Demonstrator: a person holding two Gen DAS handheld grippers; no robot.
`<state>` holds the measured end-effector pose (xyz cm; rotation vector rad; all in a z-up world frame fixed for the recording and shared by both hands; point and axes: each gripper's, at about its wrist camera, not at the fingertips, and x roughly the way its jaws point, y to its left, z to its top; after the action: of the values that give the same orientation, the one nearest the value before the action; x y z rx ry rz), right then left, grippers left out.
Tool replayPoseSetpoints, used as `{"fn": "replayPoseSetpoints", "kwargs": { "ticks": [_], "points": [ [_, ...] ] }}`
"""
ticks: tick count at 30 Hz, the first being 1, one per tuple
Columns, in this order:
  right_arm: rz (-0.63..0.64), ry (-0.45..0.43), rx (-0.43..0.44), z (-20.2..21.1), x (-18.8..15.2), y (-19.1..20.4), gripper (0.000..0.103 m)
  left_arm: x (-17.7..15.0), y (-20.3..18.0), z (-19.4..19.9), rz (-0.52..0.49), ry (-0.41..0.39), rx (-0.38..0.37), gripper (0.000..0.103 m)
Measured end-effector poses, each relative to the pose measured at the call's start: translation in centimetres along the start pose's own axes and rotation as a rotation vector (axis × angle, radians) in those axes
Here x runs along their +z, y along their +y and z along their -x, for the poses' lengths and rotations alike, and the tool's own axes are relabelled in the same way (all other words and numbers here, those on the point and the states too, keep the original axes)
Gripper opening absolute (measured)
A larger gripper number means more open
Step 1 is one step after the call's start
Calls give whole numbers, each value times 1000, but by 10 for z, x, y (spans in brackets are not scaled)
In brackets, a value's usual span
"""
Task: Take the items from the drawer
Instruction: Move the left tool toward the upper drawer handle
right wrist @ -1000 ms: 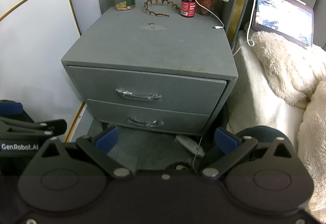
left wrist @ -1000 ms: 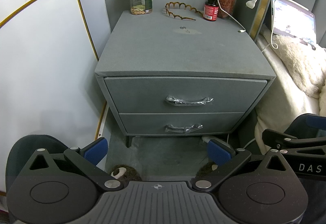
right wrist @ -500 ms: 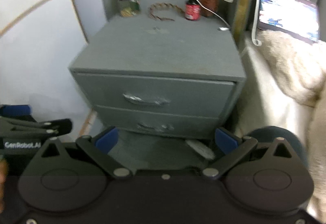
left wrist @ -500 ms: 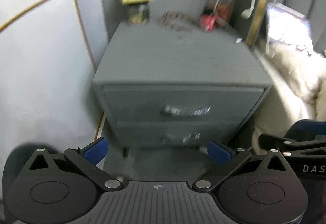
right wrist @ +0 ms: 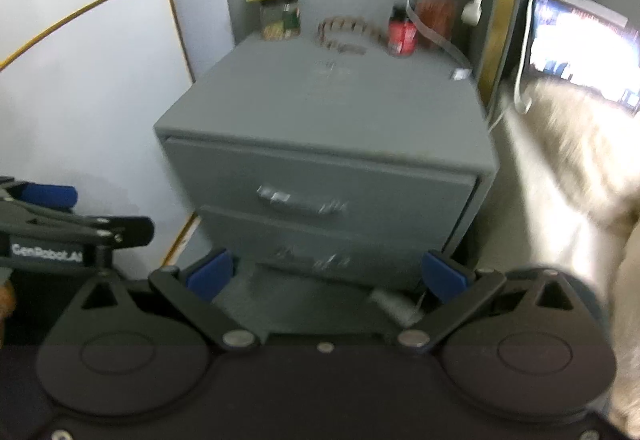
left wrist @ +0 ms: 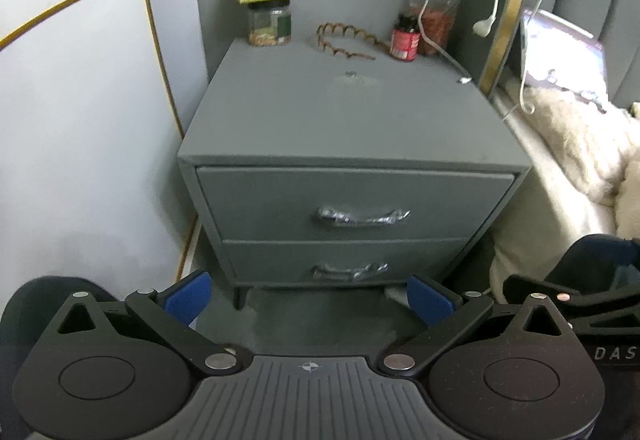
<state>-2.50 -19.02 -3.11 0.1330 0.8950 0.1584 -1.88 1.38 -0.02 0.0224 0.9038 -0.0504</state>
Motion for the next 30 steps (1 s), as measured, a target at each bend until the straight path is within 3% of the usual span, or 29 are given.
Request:
{"fn": "replayPoseSetpoints", "kwargs": {
  "ticks": [12,17,22,30],
  "points": [
    [-49,112,40,-21,11,-25,103,-3,-9,-17,-12,29,8,103],
    [6,95,15,-33,14,-42,103,7,-20,-34,5,18,-12,103],
    [3,84,58,-39,11,-63,103,16,-34,-49,-39,5,5,103],
    [20,56,132,-39,12,-85,103,21,-52,-84,-100,61,-3,103]
  ]
}}
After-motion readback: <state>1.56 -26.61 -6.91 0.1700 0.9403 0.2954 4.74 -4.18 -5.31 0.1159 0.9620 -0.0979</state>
